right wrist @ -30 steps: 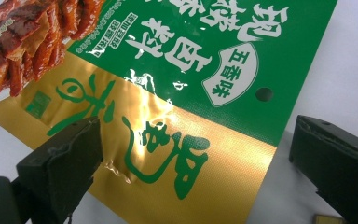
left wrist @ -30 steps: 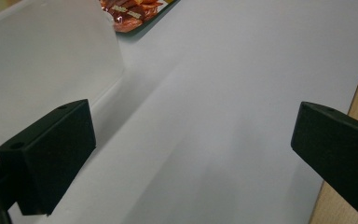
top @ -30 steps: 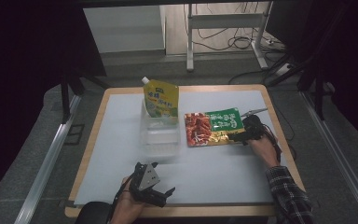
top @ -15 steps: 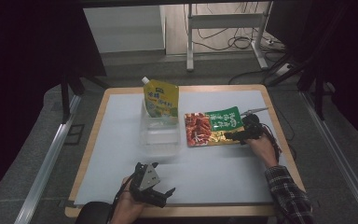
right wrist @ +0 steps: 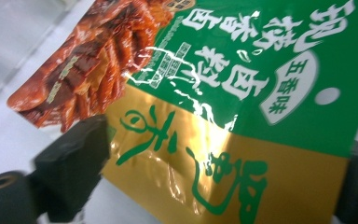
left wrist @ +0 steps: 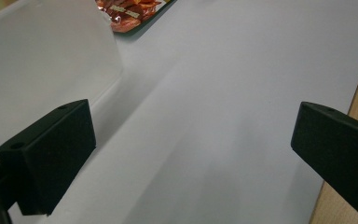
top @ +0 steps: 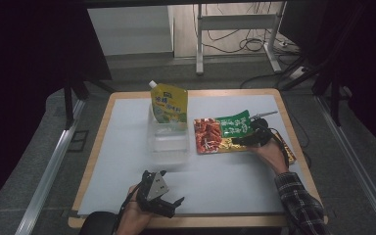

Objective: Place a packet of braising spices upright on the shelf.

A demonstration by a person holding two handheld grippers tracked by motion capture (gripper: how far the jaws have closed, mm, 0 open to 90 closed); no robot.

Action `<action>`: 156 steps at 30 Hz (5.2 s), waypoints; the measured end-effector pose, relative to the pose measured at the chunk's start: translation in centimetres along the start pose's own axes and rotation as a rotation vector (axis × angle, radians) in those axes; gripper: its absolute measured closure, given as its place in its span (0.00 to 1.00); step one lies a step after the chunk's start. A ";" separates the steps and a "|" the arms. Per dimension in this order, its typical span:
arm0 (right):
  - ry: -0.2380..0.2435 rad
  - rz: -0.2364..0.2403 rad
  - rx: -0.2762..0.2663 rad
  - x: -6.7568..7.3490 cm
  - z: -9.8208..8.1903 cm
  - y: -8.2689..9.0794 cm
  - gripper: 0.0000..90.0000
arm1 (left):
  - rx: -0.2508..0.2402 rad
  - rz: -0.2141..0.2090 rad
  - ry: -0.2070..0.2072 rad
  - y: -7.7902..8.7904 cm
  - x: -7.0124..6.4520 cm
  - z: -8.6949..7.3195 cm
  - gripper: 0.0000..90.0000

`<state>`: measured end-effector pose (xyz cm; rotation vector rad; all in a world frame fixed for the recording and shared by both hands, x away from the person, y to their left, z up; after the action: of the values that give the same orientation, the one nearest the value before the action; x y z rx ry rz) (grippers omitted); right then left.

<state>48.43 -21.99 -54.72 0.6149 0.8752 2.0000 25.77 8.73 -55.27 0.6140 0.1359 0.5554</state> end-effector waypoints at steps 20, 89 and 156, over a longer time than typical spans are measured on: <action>-0.038 -0.106 -0.034 -1.3 0.8 0.3 0.89 | 0.011 0.006 -0.010 -0.1 -0.1 0.0 0.00; 0.165 0.041 -0.240 5.7 11.9 10.5 0.99 | -0.030 0.039 -0.006 0.7 0.4 0.2 0.00; 0.379 0.290 -0.291 13.0 17.0 13.2 0.99 | -0.063 0.032 0.008 0.9 0.3 0.5 0.00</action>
<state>46.66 -10.23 -32.54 0.2058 0.7181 2.5020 25.72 9.23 -54.26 0.5538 0.1153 0.5911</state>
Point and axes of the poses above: each handheld gripper's, and its own axes: y roughly backward along the jaws, z roughly out of its top, x roughly to its left, the point moved 5 cm from there along -y, roughly forward along the jaws, and after that the axes turned 9 degrees about -z, right-handed, at the moved point
